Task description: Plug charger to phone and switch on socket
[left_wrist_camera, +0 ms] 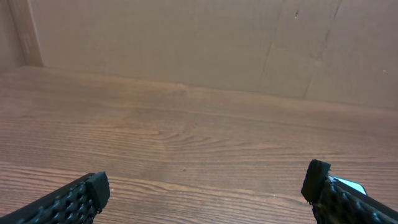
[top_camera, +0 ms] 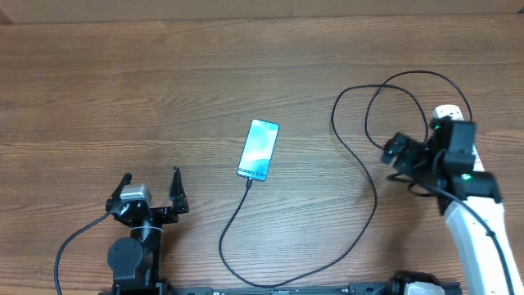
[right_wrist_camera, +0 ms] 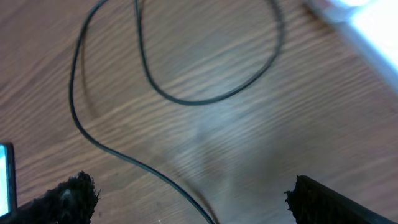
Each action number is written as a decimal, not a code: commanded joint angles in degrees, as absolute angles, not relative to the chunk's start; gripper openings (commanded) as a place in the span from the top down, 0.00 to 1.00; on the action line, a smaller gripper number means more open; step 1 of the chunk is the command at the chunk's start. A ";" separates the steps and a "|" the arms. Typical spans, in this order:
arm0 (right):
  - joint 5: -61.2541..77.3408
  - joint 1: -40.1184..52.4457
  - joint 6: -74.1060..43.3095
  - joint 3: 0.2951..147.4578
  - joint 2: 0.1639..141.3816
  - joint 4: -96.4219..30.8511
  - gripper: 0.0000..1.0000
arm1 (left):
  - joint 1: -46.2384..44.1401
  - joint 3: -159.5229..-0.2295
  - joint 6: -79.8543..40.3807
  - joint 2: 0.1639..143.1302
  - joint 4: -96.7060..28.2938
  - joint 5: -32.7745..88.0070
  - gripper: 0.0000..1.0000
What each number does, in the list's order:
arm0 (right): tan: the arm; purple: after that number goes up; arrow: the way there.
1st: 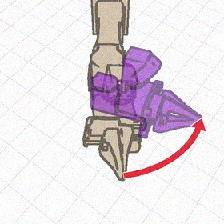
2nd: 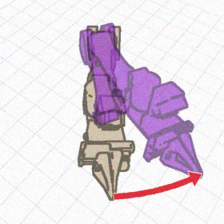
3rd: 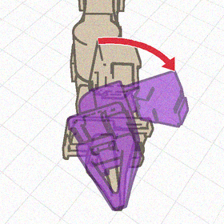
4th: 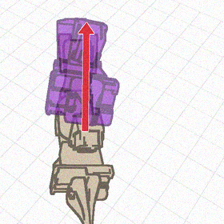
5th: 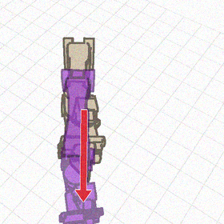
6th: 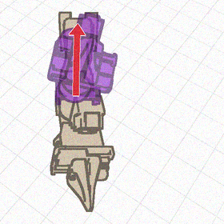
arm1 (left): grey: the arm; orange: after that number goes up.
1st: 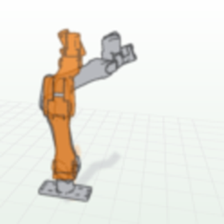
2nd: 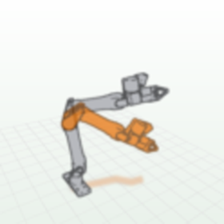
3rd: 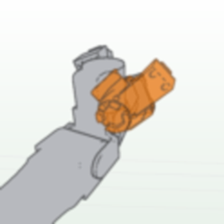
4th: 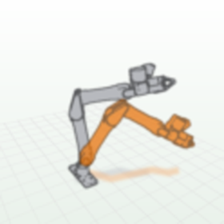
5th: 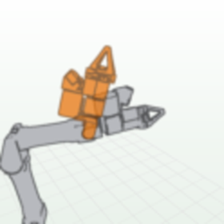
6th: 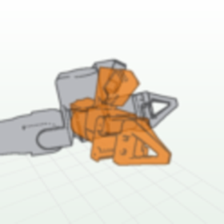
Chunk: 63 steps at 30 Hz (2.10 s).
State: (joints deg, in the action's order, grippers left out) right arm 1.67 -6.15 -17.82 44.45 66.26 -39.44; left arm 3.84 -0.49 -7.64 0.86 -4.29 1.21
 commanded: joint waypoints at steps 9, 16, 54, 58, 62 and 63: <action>9.08 -4.01 -17.50 31.88 65.34 -27.79 0.00 | 3.73 -0.27 -8.62 0.25 -4.38 0.69 0.01; 7.16 -4.01 -17.45 27.68 65.23 -18.83 0.00 | 3.73 -0.27 -8.60 0.25 -4.38 0.69 0.00; 7.81 -3.49 -17.52 0.45 43.77 7.55 0.00 | 3.73 -0.27 -8.60 0.25 -4.38 0.69 0.00; 7.79 -3.42 -17.45 0.45 38.87 4.14 0.00 | 3.73 -0.27 -8.62 0.25 -4.38 0.69 0.00; 10.66 -3.38 -13.32 0.45 33.47 0.34 0.00 | 3.73 -0.27 -8.62 0.25 -4.38 0.69 0.00; 12.25 -3.38 -11.51 0.45 32.12 -0.54 0.00 | 3.73 -0.27 -8.62 0.25 -4.38 0.69 0.00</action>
